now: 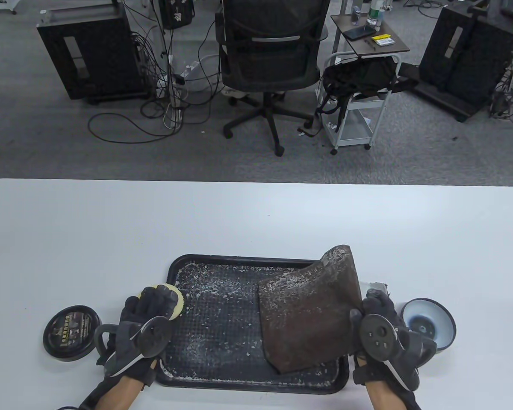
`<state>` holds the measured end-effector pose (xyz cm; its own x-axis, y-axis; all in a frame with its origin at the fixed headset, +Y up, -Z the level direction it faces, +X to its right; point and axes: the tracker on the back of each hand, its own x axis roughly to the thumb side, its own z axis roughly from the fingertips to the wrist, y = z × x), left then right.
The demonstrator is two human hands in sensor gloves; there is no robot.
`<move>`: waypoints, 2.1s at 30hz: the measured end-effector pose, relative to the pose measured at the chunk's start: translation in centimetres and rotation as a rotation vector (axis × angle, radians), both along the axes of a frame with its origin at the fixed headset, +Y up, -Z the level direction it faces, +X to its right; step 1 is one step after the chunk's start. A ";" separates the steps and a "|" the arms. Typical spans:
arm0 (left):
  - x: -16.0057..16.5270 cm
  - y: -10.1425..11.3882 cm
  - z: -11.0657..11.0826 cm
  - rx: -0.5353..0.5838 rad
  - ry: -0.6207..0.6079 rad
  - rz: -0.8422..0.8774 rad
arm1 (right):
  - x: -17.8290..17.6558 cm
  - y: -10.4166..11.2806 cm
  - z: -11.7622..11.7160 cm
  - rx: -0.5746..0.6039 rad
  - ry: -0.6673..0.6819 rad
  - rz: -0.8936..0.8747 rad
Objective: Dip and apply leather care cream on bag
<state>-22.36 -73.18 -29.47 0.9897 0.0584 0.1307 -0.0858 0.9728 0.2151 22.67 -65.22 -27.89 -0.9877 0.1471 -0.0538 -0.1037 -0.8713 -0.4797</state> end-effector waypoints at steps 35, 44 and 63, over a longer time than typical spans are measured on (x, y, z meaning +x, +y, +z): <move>-0.1 0.4 -0.4 -0.004 0.007 0.018 | -15.8 4.4 4.2 0.374 0.073 0.360; -3.1 1.6 -0.4 0.037 0.109 0.121 | -29.3 -1.9 2.1 0.242 0.313 0.690; -4.9 1.8 -1.4 0.002 0.158 0.129 | -35.3 -10.6 -0.4 -0.316 0.619 0.672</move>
